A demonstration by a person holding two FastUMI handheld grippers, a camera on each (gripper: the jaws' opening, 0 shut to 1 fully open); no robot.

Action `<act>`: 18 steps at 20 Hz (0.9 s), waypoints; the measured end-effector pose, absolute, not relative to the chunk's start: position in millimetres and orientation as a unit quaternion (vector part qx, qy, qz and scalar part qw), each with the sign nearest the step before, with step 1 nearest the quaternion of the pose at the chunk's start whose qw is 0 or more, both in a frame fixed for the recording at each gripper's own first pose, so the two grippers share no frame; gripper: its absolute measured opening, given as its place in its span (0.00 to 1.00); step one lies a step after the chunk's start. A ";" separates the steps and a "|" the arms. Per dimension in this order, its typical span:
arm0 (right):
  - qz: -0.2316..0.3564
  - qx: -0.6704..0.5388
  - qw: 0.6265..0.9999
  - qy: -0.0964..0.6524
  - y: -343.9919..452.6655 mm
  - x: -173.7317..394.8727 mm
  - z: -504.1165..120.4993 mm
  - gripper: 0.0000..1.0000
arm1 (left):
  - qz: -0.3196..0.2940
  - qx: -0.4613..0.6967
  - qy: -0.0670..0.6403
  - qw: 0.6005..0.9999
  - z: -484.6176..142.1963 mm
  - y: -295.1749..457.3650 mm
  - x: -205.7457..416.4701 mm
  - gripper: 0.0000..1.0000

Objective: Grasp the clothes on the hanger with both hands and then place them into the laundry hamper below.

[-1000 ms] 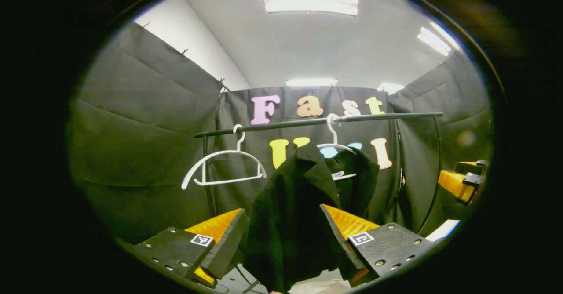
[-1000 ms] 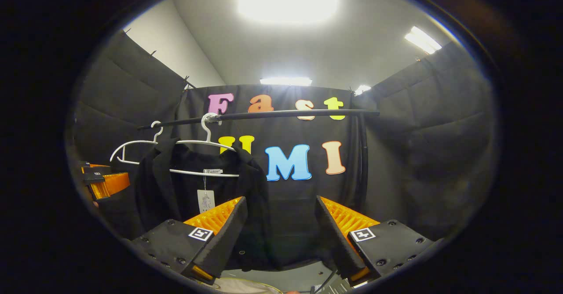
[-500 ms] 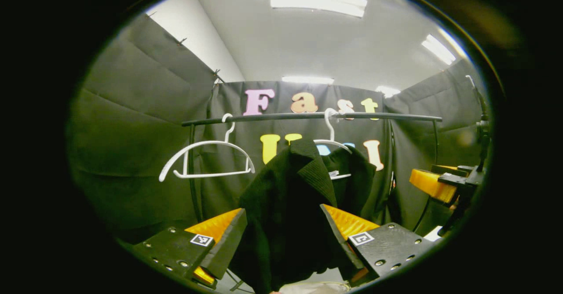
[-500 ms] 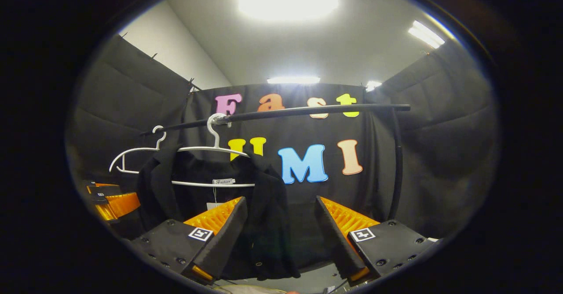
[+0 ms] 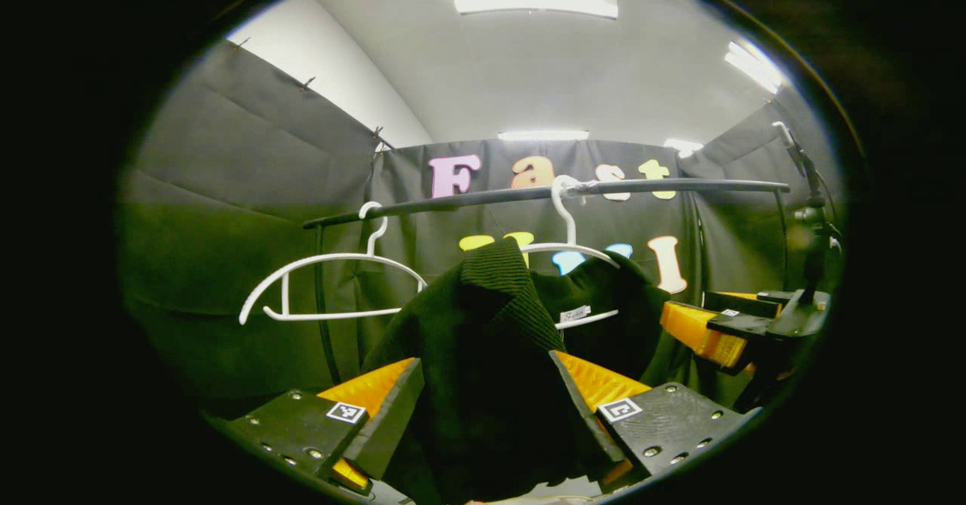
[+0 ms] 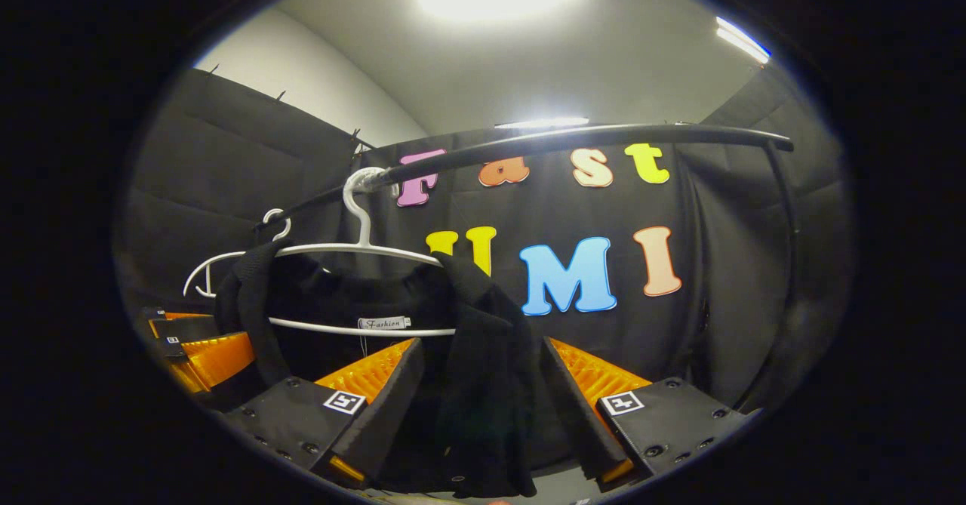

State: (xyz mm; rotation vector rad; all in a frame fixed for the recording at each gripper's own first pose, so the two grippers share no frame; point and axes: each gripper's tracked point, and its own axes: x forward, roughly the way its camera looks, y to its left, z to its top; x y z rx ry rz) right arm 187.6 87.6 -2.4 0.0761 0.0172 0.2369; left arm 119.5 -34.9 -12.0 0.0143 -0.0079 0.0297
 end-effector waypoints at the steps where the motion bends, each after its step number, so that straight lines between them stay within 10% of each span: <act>1: 0.126 0.039 0.991 0.014 91.2 196.8 -7.4 0.97 | 0.020 0.010 -0.003 1.000 -13.6 -36.1 123.0 0.94; 18: 0.158 0.079 0.982 0.065 109.9 279.6 -59.9 0.97 | 0.061 -0.005 0.034 0.998 -44.3 -56.4 125.0 0.95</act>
